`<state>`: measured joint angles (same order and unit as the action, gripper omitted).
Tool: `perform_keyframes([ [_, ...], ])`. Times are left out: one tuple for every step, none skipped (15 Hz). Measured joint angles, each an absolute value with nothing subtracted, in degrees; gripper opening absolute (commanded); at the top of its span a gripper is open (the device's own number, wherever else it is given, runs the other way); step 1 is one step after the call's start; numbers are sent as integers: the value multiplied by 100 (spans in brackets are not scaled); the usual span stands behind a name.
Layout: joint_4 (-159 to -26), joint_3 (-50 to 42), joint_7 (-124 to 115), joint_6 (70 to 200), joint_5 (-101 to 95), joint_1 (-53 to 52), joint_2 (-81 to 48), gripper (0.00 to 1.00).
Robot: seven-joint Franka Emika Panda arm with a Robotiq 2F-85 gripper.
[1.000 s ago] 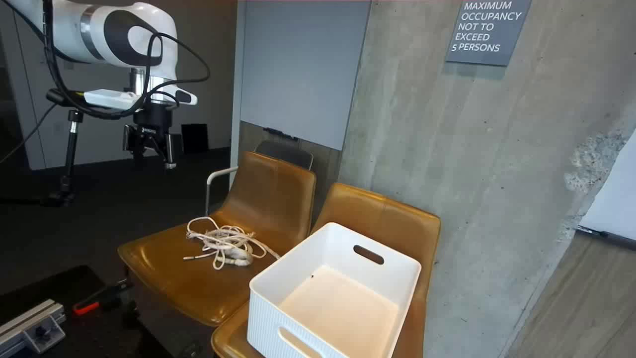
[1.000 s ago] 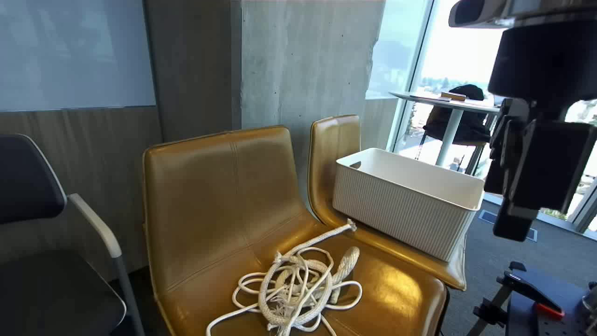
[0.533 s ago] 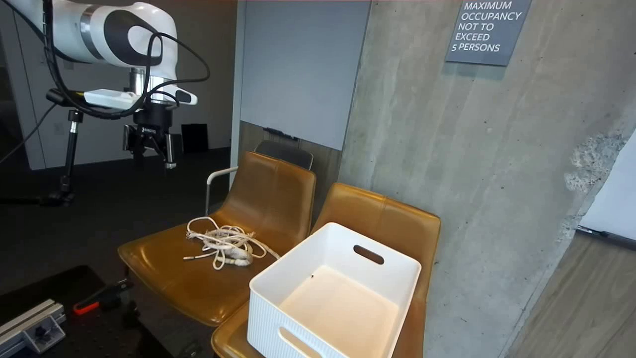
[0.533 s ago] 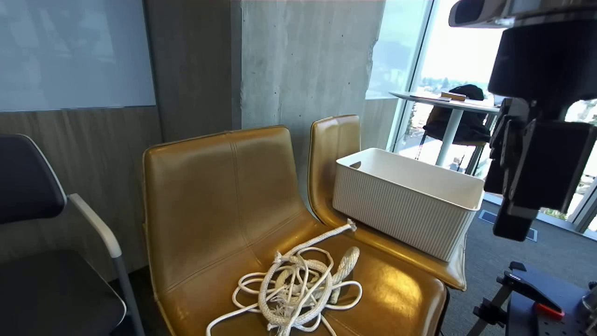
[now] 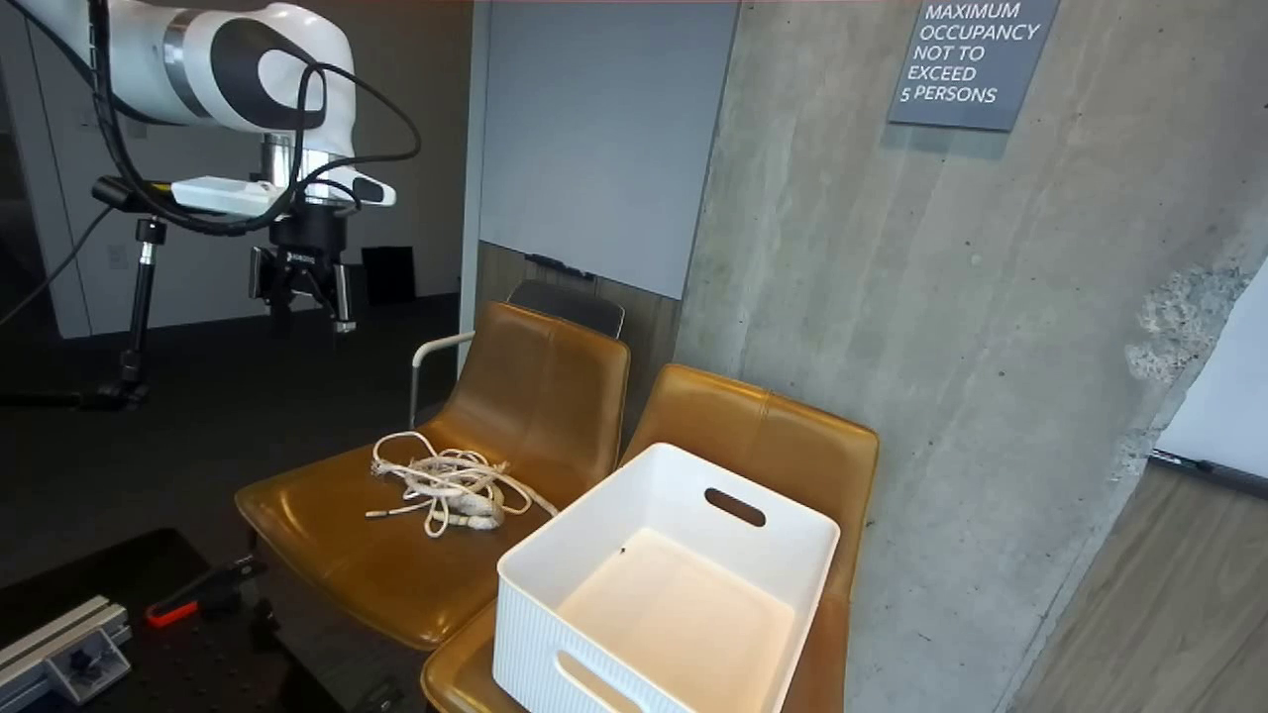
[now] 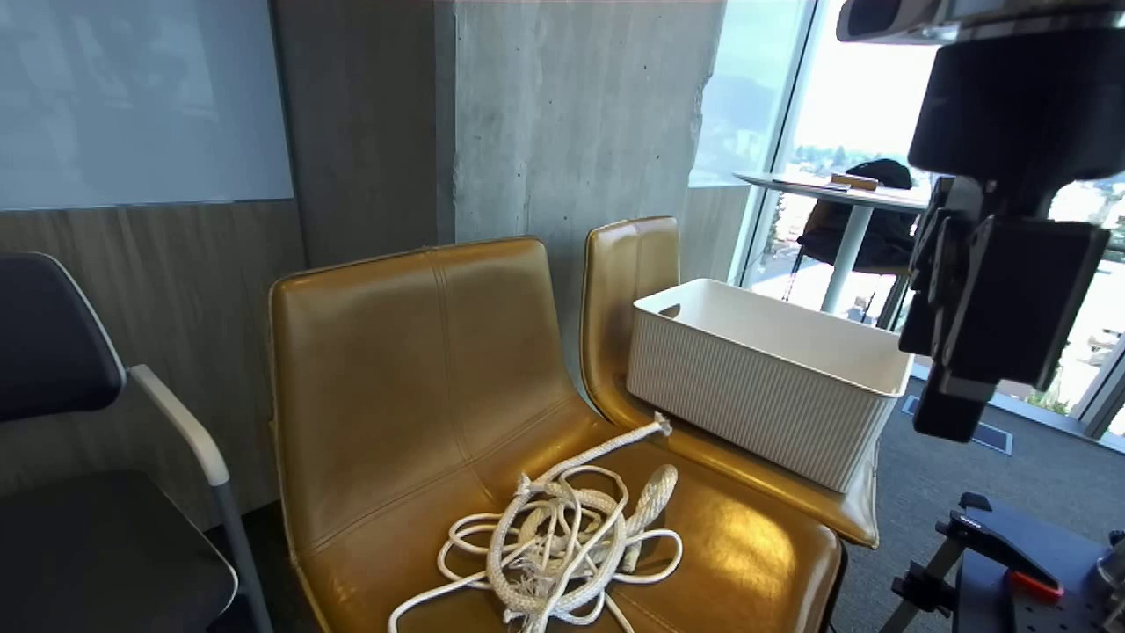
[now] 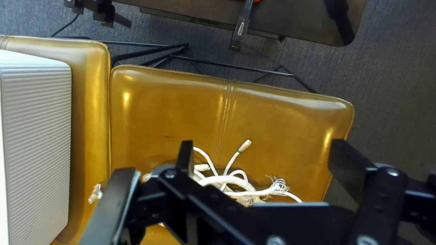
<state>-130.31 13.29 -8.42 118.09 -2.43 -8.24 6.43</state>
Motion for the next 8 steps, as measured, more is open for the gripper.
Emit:
perform_keyframes([
  [-12947,1329,-842,11831,-332,-831,587,100],
  [-12847,1330,-840,11871,-461,-846,511,100],
  [-12733,1331,-839,11941,-642,-867,415,100],
  [-12624,1331,-839,12029,-844,-890,313,100],
  [-12516,1331,-839,12123,-1035,-913,201,100],
  [-12410,1331,-838,12212,-1225,-936,88,100],
  [-12318,1331,-838,12305,-1392,-953,-20,100],
  [-12220,1331,-827,12403,-1564,-968,-140,100],
])
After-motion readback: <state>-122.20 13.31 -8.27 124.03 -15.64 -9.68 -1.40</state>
